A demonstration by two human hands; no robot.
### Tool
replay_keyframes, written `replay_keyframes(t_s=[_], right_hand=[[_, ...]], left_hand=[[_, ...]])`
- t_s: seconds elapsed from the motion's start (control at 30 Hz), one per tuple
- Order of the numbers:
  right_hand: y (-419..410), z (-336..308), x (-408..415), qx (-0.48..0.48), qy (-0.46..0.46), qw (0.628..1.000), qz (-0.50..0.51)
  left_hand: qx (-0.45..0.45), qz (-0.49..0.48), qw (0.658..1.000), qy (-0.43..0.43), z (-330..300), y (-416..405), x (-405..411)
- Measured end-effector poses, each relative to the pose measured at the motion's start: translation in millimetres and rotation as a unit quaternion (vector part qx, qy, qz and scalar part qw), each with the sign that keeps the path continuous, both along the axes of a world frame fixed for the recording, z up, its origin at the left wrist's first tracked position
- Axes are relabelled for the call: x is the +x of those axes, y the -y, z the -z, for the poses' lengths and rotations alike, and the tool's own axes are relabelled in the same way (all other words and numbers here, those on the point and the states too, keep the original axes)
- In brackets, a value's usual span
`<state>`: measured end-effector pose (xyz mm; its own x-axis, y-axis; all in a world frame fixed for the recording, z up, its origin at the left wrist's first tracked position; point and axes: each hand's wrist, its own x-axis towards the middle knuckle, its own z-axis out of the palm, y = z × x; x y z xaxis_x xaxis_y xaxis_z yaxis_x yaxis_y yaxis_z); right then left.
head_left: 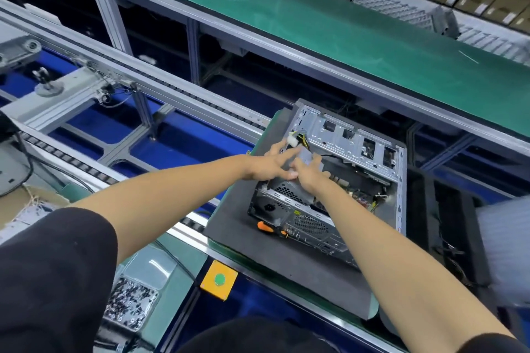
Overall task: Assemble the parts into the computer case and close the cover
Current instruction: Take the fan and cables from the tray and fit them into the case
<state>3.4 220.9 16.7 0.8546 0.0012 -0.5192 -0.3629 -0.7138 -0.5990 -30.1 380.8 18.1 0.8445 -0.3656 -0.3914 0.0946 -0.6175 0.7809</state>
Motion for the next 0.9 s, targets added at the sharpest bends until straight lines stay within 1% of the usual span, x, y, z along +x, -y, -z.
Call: replay_keyframes(t_s=[0.07, 0.13, 0.23, 0.33, 0.4, 0.47, 0.53, 0.6, 0.73, 0.8, 0.9], right_hand=[[-5, -1, 3, 0.046, 0.016, 0.998, -0.028], [-3, -4, 9, 0.082, 0.036, 0.996, -0.024], [16, 0, 10, 0.084, 0.074, 0.994, 0.001], [29, 8, 3, 0.085, 0.08, 0.993, -0.022], [26, 14, -4, 0.122, 0.081, 0.989, 0.001], [23, 18, -9, 0.162, 0.065, 0.984, 0.037], [21, 23, -8, 0.178, 0.024, 0.982, 0.054], [20, 27, -1, 0.191, 0.0, 0.98, 0.055], [17, 37, 10, 0.227, 0.004, 0.972, 0.062], [16, 43, 13, 0.244, -0.001, 0.969, 0.046], [14, 47, 18, 0.277, 0.004, 0.959, 0.066]], left_hand=[[0.022, 0.013, 0.999, 0.027, -1, 1, 0], [0.066, 0.031, 0.996, 0.04, -1, 1, 3], [0.12, 0.038, 0.99, 0.056, -1, 4, 9], [0.15, 0.018, 0.984, 0.095, 1, 12, 13], [0.18, 0.015, 0.975, 0.127, 3, 18, 17], [0.188, 0.005, 0.972, 0.142, 6, 21, 19], [0.172, -0.014, 0.974, 0.147, 9, 20, 21], [0.136, -0.024, 0.98, 0.14, 12, 15, 24], [0.006, -0.067, 0.994, 0.088, 19, 3, 25], [-0.062, -0.119, 0.988, 0.081, 22, 4, 19], [-0.15, -0.166, 0.971, 0.082, 27, 9, 11]])
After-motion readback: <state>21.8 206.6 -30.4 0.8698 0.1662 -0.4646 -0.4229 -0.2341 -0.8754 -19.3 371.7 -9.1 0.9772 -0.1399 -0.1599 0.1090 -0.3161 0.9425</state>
